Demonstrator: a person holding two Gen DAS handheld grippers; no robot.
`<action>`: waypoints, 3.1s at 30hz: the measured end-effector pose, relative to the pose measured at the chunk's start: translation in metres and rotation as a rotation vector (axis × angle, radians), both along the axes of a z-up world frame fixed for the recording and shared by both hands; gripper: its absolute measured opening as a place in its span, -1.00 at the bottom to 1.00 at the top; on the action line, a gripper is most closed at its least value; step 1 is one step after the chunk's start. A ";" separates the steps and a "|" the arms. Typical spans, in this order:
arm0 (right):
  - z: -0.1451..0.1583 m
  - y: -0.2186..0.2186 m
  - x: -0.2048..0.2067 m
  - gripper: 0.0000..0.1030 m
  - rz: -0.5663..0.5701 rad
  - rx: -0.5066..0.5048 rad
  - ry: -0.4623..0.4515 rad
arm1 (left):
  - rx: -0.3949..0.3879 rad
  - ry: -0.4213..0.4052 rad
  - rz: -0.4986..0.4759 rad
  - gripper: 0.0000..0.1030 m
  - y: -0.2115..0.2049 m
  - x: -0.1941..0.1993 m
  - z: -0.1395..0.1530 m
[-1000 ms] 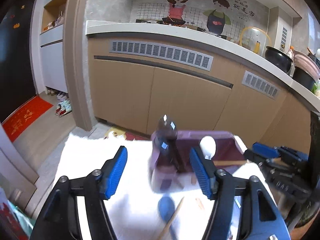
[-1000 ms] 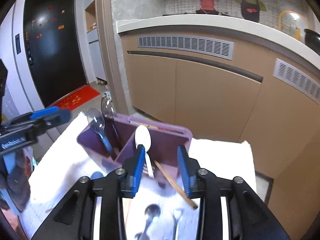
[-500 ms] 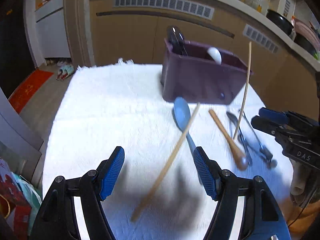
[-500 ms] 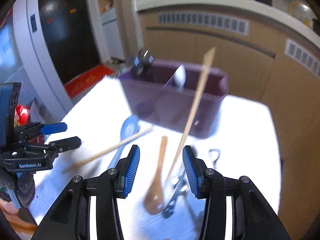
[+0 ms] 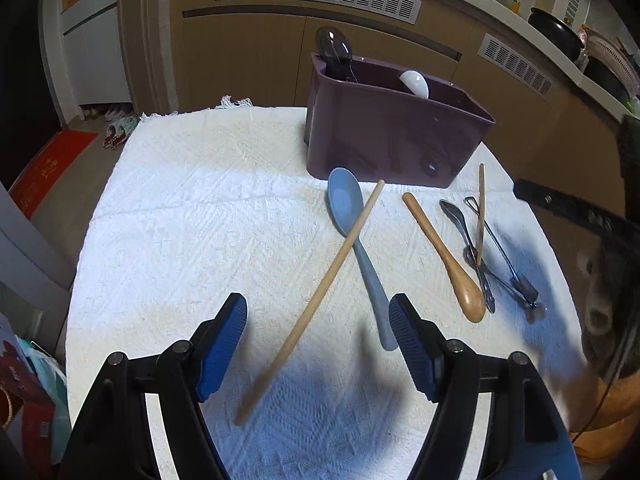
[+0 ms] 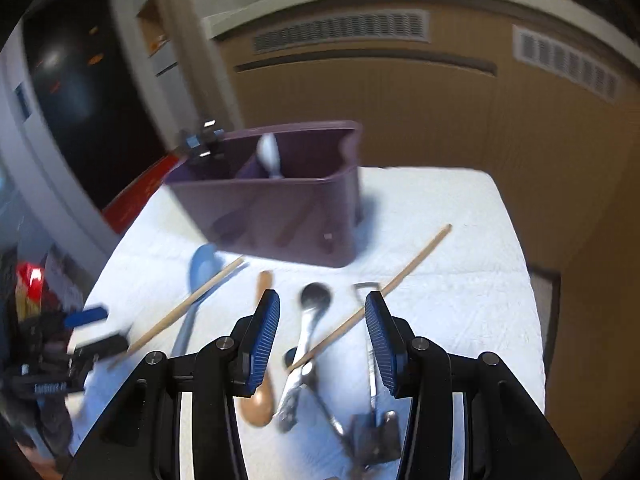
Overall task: Organize utensils
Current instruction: 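Move both open grippers back over the remaining utensils, then grasp the light blue plastic spoon with the right gripper, then grasp a long wooden chopstick with the left gripper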
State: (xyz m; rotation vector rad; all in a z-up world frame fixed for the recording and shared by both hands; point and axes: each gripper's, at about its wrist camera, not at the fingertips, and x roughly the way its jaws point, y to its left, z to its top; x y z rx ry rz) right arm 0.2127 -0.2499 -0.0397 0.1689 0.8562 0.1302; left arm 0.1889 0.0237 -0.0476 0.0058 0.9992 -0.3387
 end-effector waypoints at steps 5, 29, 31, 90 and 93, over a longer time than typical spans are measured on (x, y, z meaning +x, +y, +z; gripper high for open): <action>-0.013 -0.030 0.017 -0.11 -0.093 0.094 0.076 | 0.026 0.011 -0.024 0.36 -0.004 -0.002 -0.004; -0.032 0.033 -0.033 -0.11 0.119 -0.224 -0.002 | 0.076 0.137 0.050 0.30 -0.061 0.106 -0.035; -0.035 0.028 -0.039 -0.11 0.121 -0.216 0.001 | 0.108 0.132 0.042 0.30 -0.068 0.106 -0.040; 0.004 0.169 -0.006 -0.35 0.326 -0.117 -0.014 | 0.019 0.055 0.065 0.15 0.057 -0.050 -0.005; 0.036 0.137 0.004 -0.35 0.239 -0.103 -0.088 | 0.038 0.052 0.026 0.15 0.046 -0.049 -0.006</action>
